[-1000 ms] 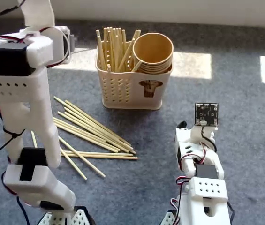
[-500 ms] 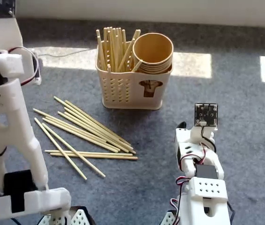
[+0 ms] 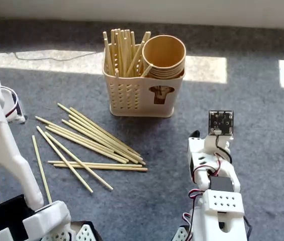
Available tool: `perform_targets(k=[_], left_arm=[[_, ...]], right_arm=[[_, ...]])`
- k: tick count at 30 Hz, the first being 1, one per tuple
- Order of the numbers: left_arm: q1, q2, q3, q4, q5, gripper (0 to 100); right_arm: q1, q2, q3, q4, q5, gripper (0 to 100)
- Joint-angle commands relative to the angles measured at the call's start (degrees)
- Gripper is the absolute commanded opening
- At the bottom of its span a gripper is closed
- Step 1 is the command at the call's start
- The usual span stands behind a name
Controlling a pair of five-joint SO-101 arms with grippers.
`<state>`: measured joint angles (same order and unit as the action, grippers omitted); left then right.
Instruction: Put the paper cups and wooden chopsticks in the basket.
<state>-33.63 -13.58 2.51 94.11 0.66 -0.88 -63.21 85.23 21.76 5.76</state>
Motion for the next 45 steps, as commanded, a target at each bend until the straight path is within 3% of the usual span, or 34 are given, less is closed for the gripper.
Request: perform_targets(k=[1,5,16,28,37,45], left_arm=[[-2.51,-2.24,6.11,-3.87,-2.9,13],[-3.3,-2.24,15.96,-11.08,-7.3,13],[-3.21,-2.15,35.56,-30.24,-7.47,13],[-3.21,-2.07,49.01,-49.93,-7.38,13],[-3.21,-1.54,49.8,-51.08,-7.47,13],[-3.21,10.24,40.4,-46.59,-7.56,13]], right_arm=[[-0.48,-0.75,-0.4,-1.54,0.62,13.4],[-0.48,-0.66,-0.4,-1.54,0.62,13.4],[-0.48,-0.66,-0.4,-1.54,0.62,13.4],[-0.48,-0.66,-0.4,-1.54,0.62,13.4],[-0.48,-0.66,-0.4,-1.54,0.62,13.4],[-0.48,-0.75,-0.4,-1.54,0.7,13.4]])
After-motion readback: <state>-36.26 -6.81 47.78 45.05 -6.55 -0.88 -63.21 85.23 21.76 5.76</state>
